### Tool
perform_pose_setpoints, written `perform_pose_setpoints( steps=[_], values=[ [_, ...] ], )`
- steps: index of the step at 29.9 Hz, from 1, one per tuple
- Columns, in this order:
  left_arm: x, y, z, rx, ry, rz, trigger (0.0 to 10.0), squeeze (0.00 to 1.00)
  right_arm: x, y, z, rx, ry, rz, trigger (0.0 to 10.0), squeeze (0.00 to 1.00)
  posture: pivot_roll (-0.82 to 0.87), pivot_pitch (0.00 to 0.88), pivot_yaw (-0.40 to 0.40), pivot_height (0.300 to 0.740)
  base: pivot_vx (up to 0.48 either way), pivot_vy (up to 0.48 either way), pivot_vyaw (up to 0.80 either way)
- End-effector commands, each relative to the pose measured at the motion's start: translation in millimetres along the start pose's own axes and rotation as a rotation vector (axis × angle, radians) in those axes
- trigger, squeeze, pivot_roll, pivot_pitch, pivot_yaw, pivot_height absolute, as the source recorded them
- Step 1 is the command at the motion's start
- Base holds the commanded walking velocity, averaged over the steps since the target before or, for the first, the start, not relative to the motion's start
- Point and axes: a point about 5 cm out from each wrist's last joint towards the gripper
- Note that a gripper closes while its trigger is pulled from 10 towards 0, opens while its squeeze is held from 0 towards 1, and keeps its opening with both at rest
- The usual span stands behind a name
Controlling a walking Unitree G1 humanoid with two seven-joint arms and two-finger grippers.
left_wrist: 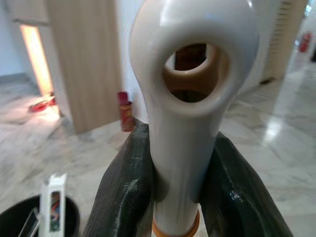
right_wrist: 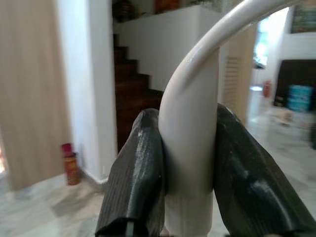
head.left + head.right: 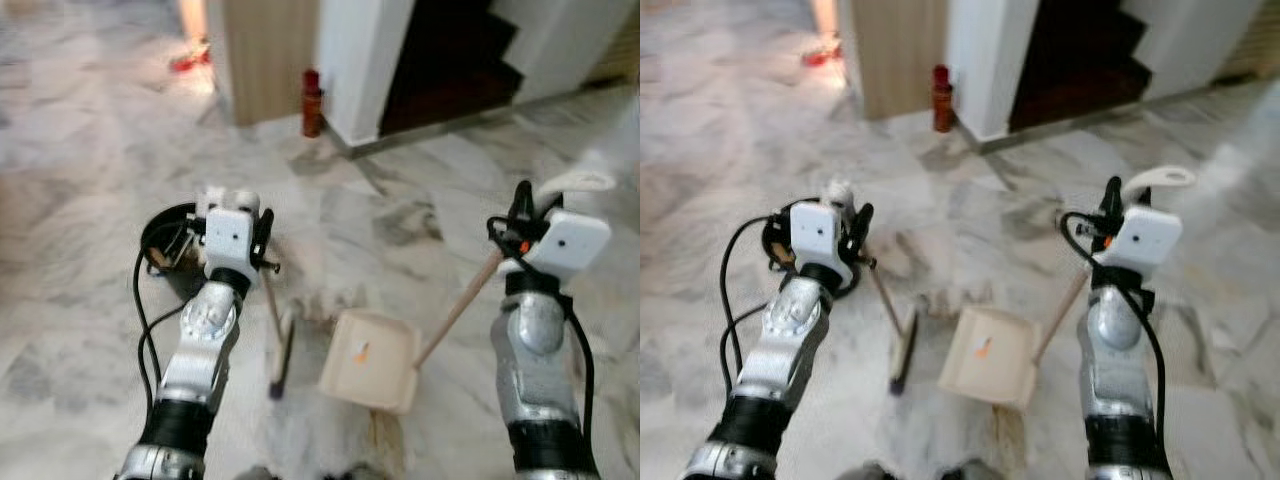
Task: Sweep floor
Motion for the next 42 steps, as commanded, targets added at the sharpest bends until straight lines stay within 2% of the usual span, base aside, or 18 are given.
perform_pose_setpoints(
  steps=[1, 34, 42],
  values=[
    [8.6, 2.6, 0.2, 0.005, 0.011, -0.042, 10.0, 0.00, 6.1, 2.2, 0.0, -0.003, 0.012, -0.033, 10.0, 0.00, 0.10, 0.114, -0.041, 0.740, 0.000, 0.000, -0.80],
    [12.8, 3.9, 7.0, 0.036, 0.011, -0.062, 10.0, 0.00, 9.6, 6.8, -3.8, -0.009, 0.000, -0.046, 10.0, 0.00, 0.09, 0.131, -0.057, 0.740, 0.000, -0.042, -0.80],
    [16.4, 3.9, 2.6, 0.010, -0.024, -0.083, 10.0, 0.00, 10.5, 7.0, -5.6, -0.010, -0.005, -0.047, 10.0, 0.00, 0.09, 0.138, -0.058, 0.740, 0.000, 0.000, -0.80]
  ],
)
Point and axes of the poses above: a point about 5 cm out from each wrist's last joint towards the gripper, its own y axis pointing out of the wrist towards the gripper, its own x axis along the axis of the wrist's last joint, z = x × y, and after that the axes turned 8 degrees about y, right-handed
